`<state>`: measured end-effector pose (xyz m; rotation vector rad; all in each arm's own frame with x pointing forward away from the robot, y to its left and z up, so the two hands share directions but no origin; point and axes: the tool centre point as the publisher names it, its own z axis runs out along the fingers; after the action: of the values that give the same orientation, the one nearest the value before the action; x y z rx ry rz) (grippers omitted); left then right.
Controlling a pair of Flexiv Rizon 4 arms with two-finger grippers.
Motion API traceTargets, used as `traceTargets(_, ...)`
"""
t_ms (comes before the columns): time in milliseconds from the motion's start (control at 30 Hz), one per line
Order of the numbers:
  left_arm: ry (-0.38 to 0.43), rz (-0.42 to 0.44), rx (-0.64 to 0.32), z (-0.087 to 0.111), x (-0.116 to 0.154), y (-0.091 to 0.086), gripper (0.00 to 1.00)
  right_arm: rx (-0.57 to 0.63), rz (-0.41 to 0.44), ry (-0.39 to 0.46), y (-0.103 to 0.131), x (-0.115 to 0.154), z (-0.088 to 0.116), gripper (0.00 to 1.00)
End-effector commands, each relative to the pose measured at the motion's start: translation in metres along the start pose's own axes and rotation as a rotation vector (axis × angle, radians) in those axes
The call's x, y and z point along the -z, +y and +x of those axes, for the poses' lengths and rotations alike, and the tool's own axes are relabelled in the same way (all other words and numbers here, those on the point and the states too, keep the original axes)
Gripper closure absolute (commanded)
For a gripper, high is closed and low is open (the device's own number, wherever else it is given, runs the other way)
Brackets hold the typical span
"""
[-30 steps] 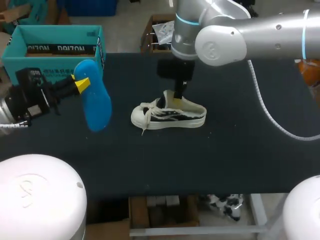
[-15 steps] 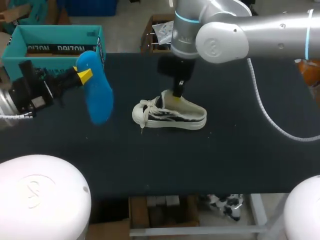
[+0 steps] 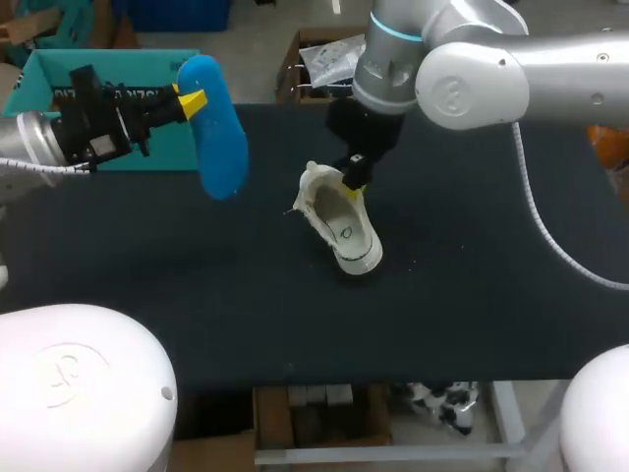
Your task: Open the shoe tongue, take the insole out of the shoe, put the insole back into the shoe, and pack the shoe into the shoebox
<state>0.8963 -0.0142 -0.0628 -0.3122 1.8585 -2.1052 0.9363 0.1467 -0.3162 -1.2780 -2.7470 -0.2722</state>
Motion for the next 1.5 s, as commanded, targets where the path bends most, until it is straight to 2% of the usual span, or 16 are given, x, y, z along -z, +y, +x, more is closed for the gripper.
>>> traceTargets(33,0.151,0.016,-0.004,-0.038,-0.021,0.005,1.00,-0.207,-0.244,-0.017,-0.022,0.001,0.012,1.00)
traceTargets(200,0.194,0.014,-0.001,-0.055,-0.035,0.008,1.00,-0.315,-0.313,-0.022,-0.029,-0.010,0.021,1.00)
traceTargets(533,0.224,0.005,0.014,-0.074,-0.046,0.020,1.00,-0.386,-0.386,0.003,-0.032,-0.035,0.011,1.00)
traceTargets(933,0.250,0.014,0.007,-0.081,-0.049,0.020,1.00,-0.412,-0.386,-0.016,-0.032,-0.022,0.008,1.00)
traceTargets(1167,0.271,0.025,0.015,-0.089,-0.054,0.023,1.00,-0.431,-0.377,-0.019,-0.029,-0.014,0.016,1.00)
traceTargets(1333,0.292,0.034,0.026,-0.095,-0.059,0.027,1.00,-0.457,-0.366,-0.010,-0.030,-0.017,0.021,1.00)
traceTargets(1500,0.304,0.034,0.033,-0.097,-0.062,0.031,1.00,-0.476,-0.369,0.023,-0.036,-0.025,0.017,1.00)
